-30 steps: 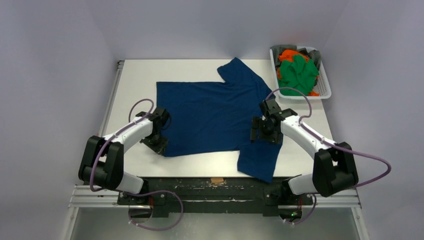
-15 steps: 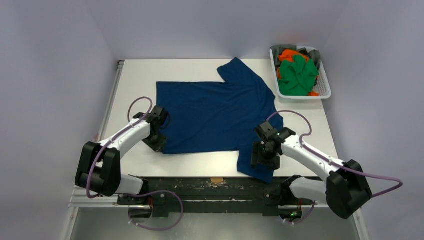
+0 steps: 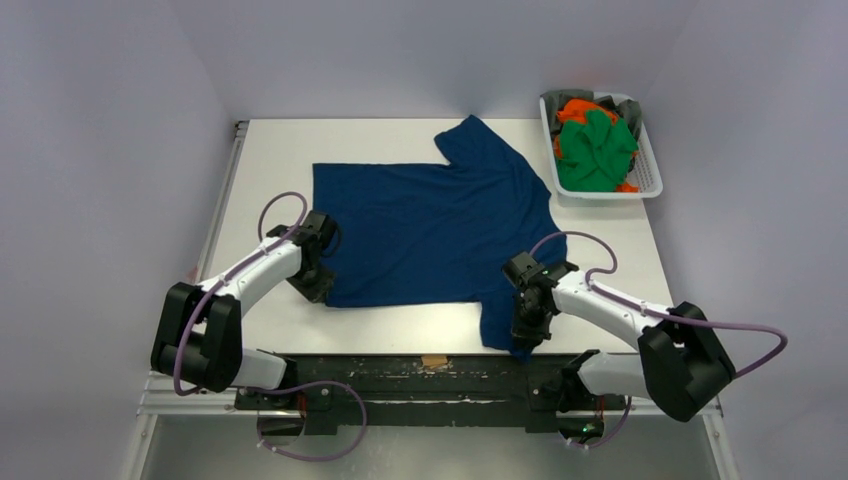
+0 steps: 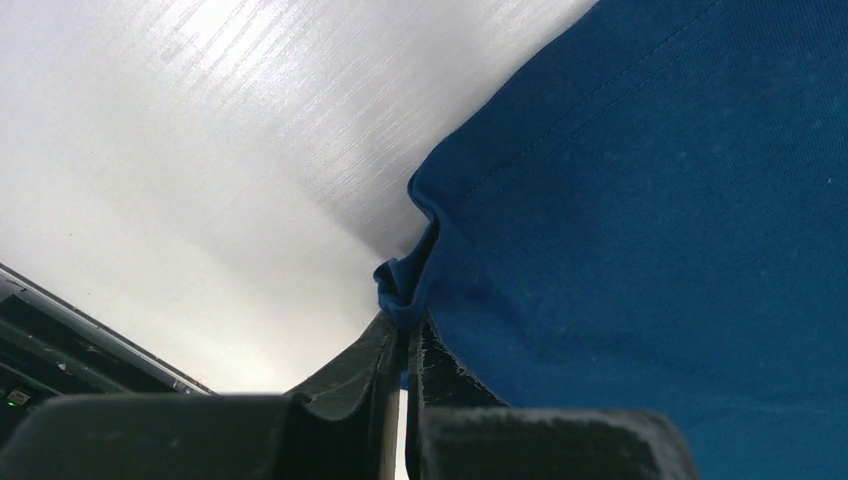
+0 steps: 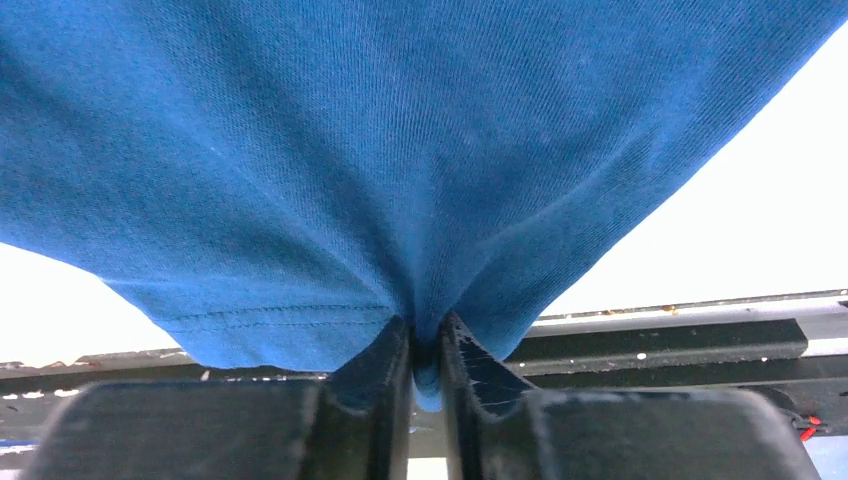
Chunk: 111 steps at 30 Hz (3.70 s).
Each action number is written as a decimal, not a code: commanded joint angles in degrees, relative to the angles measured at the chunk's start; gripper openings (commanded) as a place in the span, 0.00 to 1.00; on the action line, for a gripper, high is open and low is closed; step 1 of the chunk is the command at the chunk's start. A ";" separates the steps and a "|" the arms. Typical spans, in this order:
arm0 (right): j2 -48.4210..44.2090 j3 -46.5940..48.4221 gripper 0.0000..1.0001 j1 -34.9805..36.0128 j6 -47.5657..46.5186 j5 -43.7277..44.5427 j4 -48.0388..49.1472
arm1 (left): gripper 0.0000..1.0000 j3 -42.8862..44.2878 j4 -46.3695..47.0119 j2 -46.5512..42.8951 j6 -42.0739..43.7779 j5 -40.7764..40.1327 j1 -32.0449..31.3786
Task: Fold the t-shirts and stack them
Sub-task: Grab the side of the flattened tshirt closest away from the robot with both arms, then fold the flattened tshirt in 1/3 of the way
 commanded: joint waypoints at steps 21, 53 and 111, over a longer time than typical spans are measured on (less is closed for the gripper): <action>-11.41 2.75 0.00 8.21 7.84 -1.55 -11.59 | 0.00 -8.55 -10.02 -19.19 -0.86 3.62 -0.06; 10.48 41.55 0.00 -9.69 -13.52 3.74 -8.98 | 0.00 10.12 -0.24 -4.80 6.69 7.63 10.05; 32.44 40.27 0.83 -20.18 -22.32 -13.12 21.09 | 1.00 20.20 7.83 14.72 23.00 24.04 13.82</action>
